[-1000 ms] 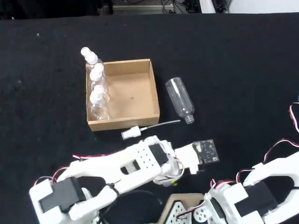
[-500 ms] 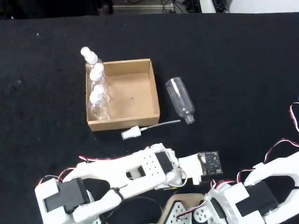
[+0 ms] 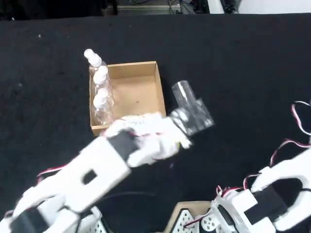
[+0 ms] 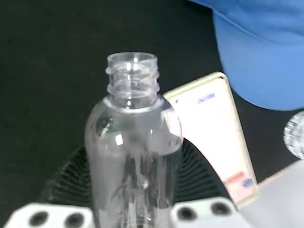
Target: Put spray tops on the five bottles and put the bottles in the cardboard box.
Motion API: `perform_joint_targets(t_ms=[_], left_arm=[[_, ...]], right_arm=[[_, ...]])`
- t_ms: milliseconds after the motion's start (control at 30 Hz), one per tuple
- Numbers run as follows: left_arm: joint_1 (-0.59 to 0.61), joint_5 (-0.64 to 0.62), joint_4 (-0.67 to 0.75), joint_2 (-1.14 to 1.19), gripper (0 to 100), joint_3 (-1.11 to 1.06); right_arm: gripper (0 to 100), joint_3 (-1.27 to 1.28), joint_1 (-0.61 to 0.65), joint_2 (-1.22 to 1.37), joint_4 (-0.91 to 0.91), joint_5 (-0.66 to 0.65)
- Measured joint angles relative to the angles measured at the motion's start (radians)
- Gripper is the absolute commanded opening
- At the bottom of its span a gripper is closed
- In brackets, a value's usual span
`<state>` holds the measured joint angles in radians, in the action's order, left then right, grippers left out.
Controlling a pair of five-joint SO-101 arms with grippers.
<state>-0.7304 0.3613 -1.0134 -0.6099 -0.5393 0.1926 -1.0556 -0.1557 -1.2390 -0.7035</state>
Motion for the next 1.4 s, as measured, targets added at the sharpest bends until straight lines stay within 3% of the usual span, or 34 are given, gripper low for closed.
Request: perform_joint_targets(t_ms=[167,367,567,700,967,1133,1400], left_arm=[[0.152,0.0,0.063,-0.227,4,0.083],[0.21,-0.049,0.321,-0.446,4,0.063],[0.316,-0.292,0.649,-0.529,4,-0.106],[0.325,-0.379,0.85,-0.559,4,-0.176],[0.325,-0.493,0.896,-0.646,4,-0.222],[0.325,-0.546,0.899,-0.651,4,-0.222],[0.239,-0.554,1.051,-0.578,4,-0.284]], right_arm=[[1.0,0.0,0.143,-0.055,-0.081,0.144],[1.0,0.051,0.43,-0.299,-0.138,0.359],[1.0,0.331,0.741,-0.605,0.029,0.523],[1.0,0.543,0.942,-0.766,0.213,0.578],[1.0,0.901,1.175,-1.036,0.523,0.643],[1.0,1.066,1.267,-1.255,0.583,0.652],[1.0,1.283,1.439,-1.542,0.669,0.652]])
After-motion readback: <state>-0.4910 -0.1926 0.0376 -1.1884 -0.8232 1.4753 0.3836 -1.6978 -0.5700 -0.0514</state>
